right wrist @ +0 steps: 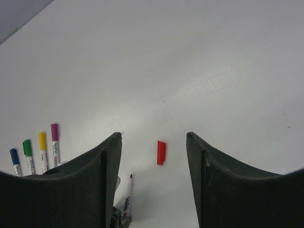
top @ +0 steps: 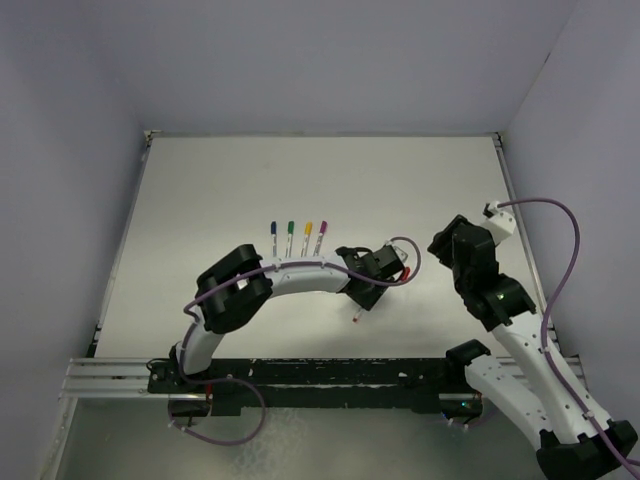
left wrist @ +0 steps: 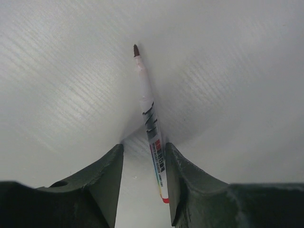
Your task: Insert the pens into the pen caps
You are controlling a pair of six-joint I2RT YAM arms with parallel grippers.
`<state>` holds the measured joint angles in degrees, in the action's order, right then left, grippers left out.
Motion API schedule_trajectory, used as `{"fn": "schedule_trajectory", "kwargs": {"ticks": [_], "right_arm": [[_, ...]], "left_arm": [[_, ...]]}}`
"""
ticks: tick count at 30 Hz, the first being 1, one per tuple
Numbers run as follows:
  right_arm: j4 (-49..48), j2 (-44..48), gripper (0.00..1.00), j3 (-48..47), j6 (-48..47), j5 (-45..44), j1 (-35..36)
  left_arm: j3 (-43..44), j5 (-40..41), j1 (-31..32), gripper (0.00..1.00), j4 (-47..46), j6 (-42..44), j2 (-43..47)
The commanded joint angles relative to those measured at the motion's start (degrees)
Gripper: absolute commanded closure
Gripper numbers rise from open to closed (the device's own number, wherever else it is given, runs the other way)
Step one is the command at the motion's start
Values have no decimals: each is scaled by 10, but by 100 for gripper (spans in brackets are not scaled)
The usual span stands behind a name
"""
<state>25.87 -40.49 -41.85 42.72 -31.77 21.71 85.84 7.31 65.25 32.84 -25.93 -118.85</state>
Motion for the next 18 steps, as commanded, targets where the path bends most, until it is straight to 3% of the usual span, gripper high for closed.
{"fn": "schedule_trajectory", "kwargs": {"ticks": [1, 6, 11, 18], "right_arm": [[-34, 0, 41, 3, -10, 2, -2], [-42, -5, 41, 8, -9, 9, -2], [-51, -8, 41, 14, -9, 19, -2], [-52, -12, 41, 13, -13, 23, -2]], "left_arm": [[-35, 43, 3, 59, 61, 6, -4], [-65, 60, 2, 65, 68, 7, 4], [-73, 58, 2, 58, 51, 12, 6], [-60, 59, 1, 57, 38, 22, -11]]}}
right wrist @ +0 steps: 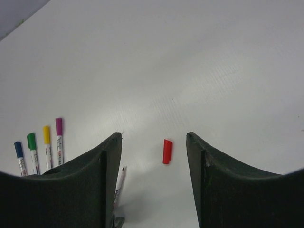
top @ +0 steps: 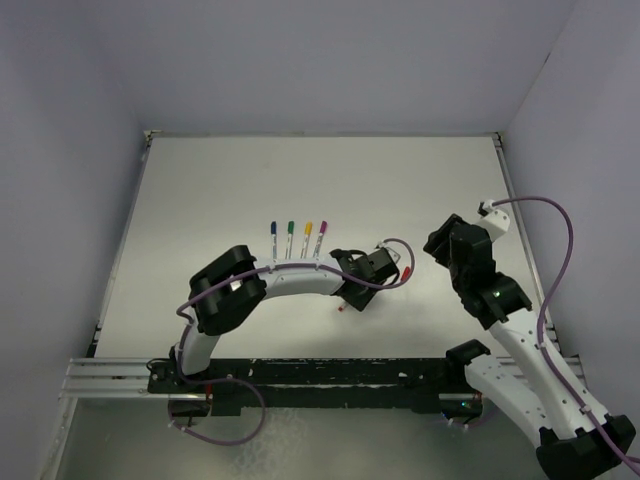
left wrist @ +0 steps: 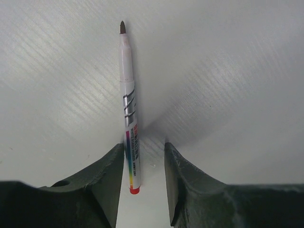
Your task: Insert the pens into the pen caps
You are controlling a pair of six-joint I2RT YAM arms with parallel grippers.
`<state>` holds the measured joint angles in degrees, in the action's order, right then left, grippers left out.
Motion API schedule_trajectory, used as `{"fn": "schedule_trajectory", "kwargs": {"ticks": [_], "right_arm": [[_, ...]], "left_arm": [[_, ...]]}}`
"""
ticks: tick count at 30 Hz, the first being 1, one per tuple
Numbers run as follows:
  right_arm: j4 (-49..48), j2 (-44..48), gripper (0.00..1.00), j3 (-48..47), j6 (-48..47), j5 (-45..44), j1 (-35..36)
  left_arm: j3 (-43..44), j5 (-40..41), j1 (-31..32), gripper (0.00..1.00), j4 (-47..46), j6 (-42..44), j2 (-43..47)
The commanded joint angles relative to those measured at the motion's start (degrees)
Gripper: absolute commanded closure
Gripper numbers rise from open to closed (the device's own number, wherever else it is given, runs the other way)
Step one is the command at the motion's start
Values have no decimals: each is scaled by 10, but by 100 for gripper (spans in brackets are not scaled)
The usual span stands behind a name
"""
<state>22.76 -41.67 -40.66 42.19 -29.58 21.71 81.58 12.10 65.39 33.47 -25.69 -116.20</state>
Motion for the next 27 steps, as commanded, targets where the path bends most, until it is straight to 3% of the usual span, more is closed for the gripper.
{"fn": "schedule_trajectory", "kwargs": {"ticks": [1, 20, 24, 27], "right_arm": [[-20, 1, 41, 1, -9, 0, -2], [-13, 7, 41, -1, -5, -7, -2], [-7, 8, 41, -3, -7, -11, -2], [-5, 8, 41, -4, -7, -14, -2]], "left_arm": [[-17, 10, -1, 56, 31, 21, -40], [-49, -39, -59, 59, -20, 34, -29], [-51, -50, -59, 66, -19, 33, -31], [-54, -59, -60, 79, -20, 33, -30]]}}
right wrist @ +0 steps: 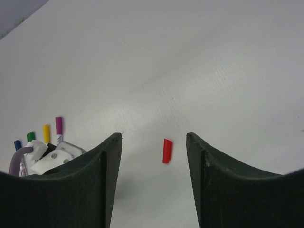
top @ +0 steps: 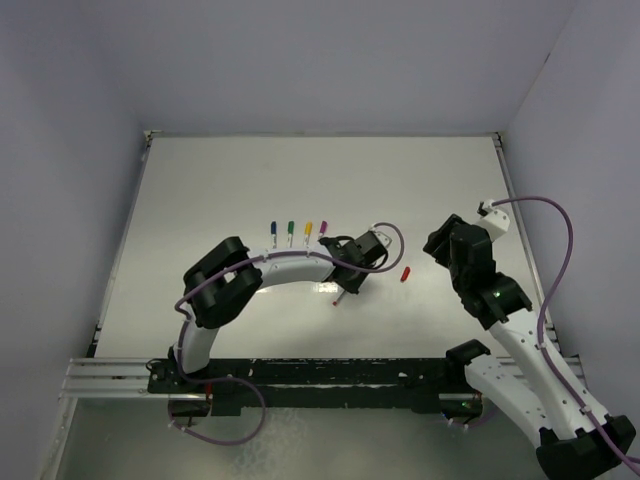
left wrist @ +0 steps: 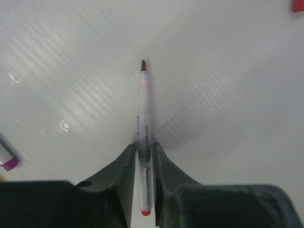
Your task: Insert the pens into the pen caps
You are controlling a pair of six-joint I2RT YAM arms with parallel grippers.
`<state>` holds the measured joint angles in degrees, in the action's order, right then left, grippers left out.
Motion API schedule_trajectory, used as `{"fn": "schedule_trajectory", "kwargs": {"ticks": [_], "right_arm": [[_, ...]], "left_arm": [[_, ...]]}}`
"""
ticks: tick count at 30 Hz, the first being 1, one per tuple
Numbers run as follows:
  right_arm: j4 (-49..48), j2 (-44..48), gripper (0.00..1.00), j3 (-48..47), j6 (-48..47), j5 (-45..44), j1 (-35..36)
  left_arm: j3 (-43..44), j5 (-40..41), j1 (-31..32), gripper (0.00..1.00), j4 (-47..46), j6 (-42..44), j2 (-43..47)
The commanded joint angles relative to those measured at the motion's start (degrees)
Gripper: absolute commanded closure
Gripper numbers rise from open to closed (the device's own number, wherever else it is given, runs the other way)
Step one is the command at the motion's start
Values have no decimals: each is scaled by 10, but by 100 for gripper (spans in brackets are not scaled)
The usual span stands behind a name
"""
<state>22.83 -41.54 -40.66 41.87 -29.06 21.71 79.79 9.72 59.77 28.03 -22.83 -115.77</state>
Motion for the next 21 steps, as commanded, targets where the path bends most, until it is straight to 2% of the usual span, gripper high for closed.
{"fn": "schedule_trajectory", "kwargs": {"ticks": [1, 3, 12, 16, 21], "right_arm": [[-4, 8, 41, -4, -3, -20, -2], [0, 8, 41, -5, -2, -25, -2], [63, -40, 34, -27, 25, -59, -3], [68, -82, 44, -29, 28, -32, -3], [49, -122, 42, -24, 30, 8, -3]], "left_arm": [[-38, -38, -4, 85, 34, 4, -35], [-41, -44, -3, 100, 33, 0, -36], [-56, -79, -5, 100, 21, -2, -38], [-56, -76, -6, 100, 18, 6, -22], [-51, -68, -6, 100, 27, 8, 1]]}}
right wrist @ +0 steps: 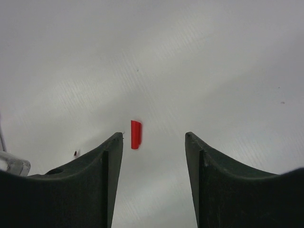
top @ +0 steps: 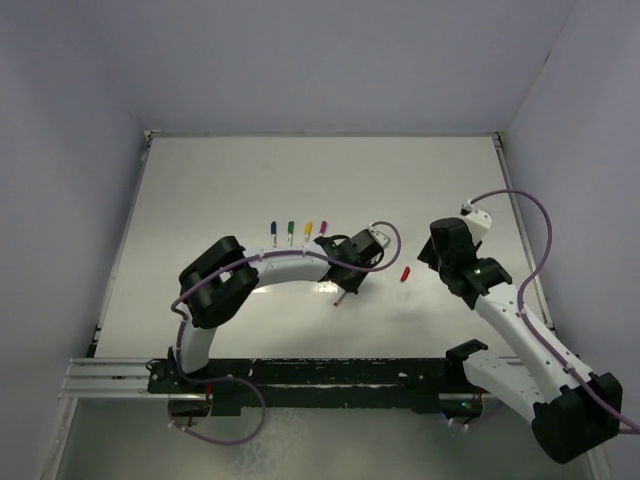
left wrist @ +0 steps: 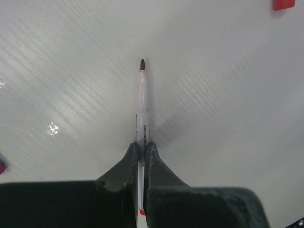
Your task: Insert the pens into the pen caps
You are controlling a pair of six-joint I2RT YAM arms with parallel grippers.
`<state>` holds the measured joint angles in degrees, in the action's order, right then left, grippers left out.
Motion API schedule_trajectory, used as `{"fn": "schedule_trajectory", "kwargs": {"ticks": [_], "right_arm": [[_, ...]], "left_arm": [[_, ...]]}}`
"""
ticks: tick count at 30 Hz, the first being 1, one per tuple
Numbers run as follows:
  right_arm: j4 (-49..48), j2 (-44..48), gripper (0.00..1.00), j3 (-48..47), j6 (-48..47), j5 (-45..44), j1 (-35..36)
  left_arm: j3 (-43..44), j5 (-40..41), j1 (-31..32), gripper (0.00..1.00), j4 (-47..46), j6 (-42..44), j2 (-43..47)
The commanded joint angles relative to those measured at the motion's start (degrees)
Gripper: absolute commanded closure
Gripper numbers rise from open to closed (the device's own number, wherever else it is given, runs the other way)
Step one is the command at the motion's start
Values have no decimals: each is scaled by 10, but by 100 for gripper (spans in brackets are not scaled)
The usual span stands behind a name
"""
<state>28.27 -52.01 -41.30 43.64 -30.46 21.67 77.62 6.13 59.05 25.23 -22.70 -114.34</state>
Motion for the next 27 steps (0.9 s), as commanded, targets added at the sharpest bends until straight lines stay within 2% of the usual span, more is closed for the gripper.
{"fn": "schedule_trajectory", "kwargs": {"ticks": [1, 9, 17, 27], "right_arm": [[-6, -27, 42, -18, 12, 29, -3], [-27, -106, 41, -10, 7, 91, -2], [-56, -168, 42, -15, 4, 103, -2], [-87, -229, 48, -13, 6, 131, -2]], "left_arm": [[-29, -32, 2, 100, 55, 7, -5], [-37, -16, 1, 100, 70, -8, 71], [-80, 9, 2, 100, 59, -37, 167], [-111, 40, -4, 100, 46, -68, 245]]}}
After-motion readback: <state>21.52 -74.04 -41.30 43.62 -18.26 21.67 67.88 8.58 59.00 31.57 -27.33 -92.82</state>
